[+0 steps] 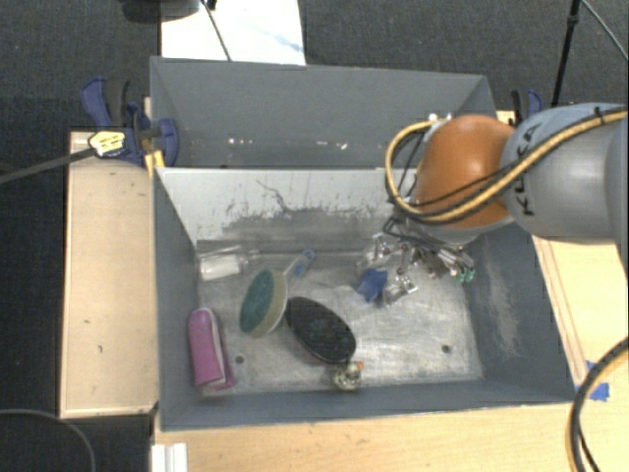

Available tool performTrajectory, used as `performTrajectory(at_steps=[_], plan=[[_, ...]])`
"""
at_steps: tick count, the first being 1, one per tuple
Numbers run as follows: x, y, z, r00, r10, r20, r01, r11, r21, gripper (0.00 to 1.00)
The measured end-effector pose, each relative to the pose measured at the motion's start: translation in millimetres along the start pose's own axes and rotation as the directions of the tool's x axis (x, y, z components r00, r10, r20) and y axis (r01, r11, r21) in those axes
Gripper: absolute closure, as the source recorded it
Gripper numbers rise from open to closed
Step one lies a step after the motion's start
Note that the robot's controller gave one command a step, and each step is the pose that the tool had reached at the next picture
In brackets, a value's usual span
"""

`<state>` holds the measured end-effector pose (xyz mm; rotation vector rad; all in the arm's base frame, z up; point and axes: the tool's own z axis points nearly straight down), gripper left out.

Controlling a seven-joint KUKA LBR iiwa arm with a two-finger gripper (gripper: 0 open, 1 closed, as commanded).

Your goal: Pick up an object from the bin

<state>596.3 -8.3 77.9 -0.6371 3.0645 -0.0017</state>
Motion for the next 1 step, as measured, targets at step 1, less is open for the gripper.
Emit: performTrajectory(at_steps=[1], plan=[[29.9, -0.4, -133.4, 1.0, -0.003, -0.002, 0.003, 1.0, 0.001, 1.0]])
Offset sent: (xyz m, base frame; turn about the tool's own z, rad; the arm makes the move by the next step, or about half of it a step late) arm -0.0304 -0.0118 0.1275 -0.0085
